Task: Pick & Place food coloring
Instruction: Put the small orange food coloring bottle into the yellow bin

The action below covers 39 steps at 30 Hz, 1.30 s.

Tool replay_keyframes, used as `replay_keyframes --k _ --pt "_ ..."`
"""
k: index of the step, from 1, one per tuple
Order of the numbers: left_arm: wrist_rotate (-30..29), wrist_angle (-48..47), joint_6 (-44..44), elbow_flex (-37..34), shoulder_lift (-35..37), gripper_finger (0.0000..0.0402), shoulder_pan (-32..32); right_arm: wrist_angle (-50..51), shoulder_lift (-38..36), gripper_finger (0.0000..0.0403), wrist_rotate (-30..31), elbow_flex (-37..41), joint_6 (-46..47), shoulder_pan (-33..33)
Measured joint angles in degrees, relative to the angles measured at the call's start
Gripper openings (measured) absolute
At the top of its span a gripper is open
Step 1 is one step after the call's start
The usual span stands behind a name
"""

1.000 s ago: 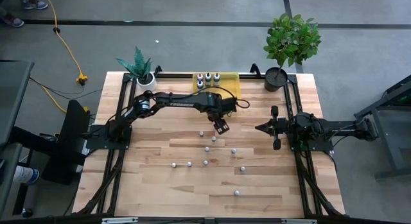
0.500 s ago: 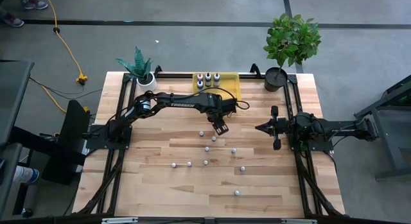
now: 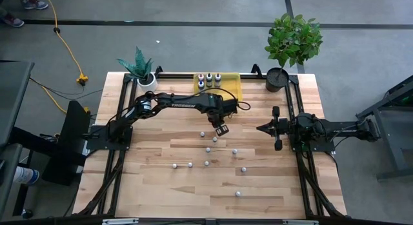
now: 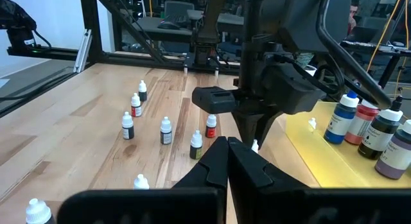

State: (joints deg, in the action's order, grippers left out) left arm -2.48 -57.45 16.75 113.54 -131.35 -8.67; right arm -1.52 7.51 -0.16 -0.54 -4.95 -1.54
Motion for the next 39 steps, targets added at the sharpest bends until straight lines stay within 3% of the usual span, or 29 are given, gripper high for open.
replay_keyframes --k 9,19,32,39 --pt "0.0 -4.43 0.0 5.16 -0.01 0.0035 0.02 0.0 0.0 0.0 -0.01 0.0 -0.02 0.0" --pt "0.04 -20.09 2.99 21.32 0.04 0.0033 -0.34 0.0 0.0 0.0 -0.02 0.0 0.0 0.0" --pt "-3.32 -22.32 12.42 21.44 2.01 0.0033 -7.08 0.0 0.0 0.0 -0.02 0.0 -0.01 0.0" --pt "-8.15 -21.98 16.94 19.79 1.97 0.0033 -10.67 0.02 -0.02 0.0 -0.02 0.0 -0.02 0.02"
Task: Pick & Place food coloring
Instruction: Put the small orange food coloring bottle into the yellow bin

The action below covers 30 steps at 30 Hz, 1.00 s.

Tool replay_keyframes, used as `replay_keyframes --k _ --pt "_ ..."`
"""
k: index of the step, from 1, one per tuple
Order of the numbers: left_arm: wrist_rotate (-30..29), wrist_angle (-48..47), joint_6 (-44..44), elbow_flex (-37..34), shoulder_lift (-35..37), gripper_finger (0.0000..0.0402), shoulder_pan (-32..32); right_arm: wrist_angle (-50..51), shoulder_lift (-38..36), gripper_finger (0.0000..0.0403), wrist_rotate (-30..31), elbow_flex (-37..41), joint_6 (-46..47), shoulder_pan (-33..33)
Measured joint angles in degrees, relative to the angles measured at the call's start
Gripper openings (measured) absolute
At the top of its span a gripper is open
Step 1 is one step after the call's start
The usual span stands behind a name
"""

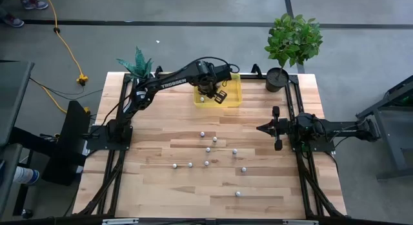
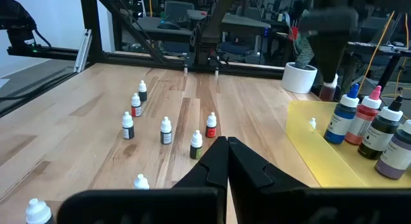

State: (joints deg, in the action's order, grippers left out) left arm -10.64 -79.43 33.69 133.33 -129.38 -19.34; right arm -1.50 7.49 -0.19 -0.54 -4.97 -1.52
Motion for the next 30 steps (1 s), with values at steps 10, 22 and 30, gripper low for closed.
replay_keyframes --k 10,22,30 --pt "-0.36 10.8 4.46 -9.53 -0.22 0.0033 -0.56 0.0 0.0 0.0 0.0 0.0 0.02 -0.02" --pt "-2.19 15.76 6.88 -17.17 -0.22 0.0033 -1.33 -0.02 0.0 0.0 0.0 0.0 0.0 0.0" --pt "-3.12 17.53 6.83 -19.29 -0.22 0.0033 -2.07 -0.02 0.0 0.0 0.0 0.0 0.02 -0.02"
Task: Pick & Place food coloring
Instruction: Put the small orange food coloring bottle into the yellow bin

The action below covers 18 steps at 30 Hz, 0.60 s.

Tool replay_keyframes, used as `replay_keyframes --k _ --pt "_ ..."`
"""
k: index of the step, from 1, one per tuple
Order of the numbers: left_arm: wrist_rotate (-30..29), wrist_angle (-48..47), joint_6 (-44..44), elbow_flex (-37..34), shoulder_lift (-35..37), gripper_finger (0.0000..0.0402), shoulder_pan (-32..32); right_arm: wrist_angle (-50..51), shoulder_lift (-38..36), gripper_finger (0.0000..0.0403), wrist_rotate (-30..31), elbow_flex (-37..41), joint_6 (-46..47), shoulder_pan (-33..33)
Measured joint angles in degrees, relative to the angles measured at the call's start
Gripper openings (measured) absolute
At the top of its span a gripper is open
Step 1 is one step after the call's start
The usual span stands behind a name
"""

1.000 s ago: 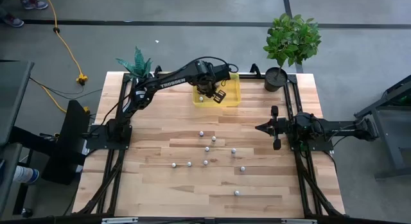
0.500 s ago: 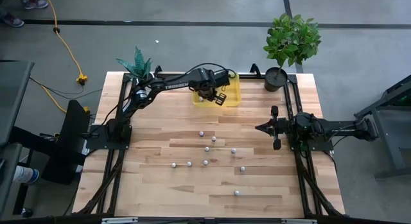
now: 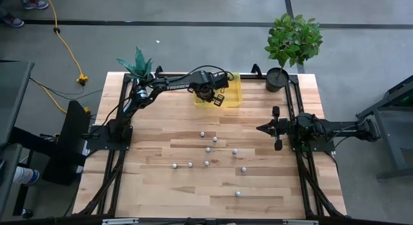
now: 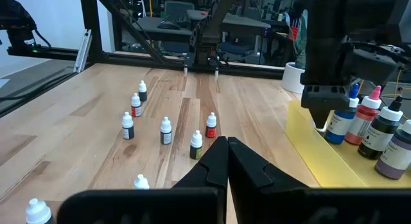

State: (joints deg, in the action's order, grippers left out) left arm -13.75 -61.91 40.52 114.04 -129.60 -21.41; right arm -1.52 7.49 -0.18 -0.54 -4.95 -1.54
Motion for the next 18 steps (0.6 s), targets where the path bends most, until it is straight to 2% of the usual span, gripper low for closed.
replay_keyframes --k 12,18 --pt "1.73 1.97 -2.54 -1.79 0.02 0.0035 0.02 0.0 0.0 0.0 0.01 0.0 -0.01 0.0" --pt "2.44 2.0 -3.19 -1.79 0.02 0.0068 0.02 0.0 0.0 0.0 0.0 0.0 -0.02 0.02"
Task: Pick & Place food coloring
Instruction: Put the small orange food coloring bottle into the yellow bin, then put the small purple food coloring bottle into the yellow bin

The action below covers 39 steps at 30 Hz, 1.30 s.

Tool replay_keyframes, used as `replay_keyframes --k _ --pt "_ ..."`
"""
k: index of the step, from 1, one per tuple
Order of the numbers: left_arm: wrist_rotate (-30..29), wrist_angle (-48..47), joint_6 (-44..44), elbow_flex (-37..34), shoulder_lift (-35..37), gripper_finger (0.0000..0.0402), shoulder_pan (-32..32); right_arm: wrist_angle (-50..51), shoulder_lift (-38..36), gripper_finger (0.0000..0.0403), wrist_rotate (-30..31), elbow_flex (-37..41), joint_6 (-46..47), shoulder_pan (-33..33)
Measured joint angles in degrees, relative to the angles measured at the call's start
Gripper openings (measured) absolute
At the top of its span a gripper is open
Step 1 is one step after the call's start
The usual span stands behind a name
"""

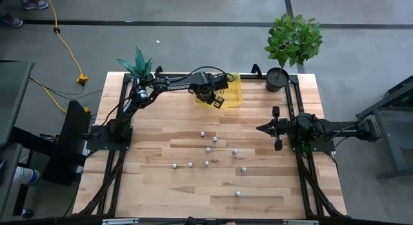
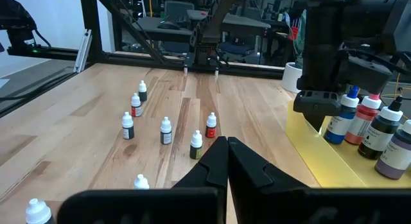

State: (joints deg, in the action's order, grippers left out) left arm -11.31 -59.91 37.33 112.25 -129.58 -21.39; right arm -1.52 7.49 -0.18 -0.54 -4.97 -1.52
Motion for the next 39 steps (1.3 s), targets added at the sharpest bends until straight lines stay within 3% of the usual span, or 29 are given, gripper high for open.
replay_keyframes --k 7,18,39 --pt "-0.22 0.19 -0.21 0.0 0.0 0.0094 -0.02 0.02 0.0 0.0 0.0 0.0 0.0 0.0" --pt "-1.96 0.3 -1.08 0.02 0.0 0.0096 -0.37 0.0 0.0 0.0 0.0 0.0 0.0 0.0" --pt "0.72 1.73 -1.71 0.4 0.07 0.0097 -0.24 0.0 0.0 0.0 0.0 0.0 0.0 -0.02"
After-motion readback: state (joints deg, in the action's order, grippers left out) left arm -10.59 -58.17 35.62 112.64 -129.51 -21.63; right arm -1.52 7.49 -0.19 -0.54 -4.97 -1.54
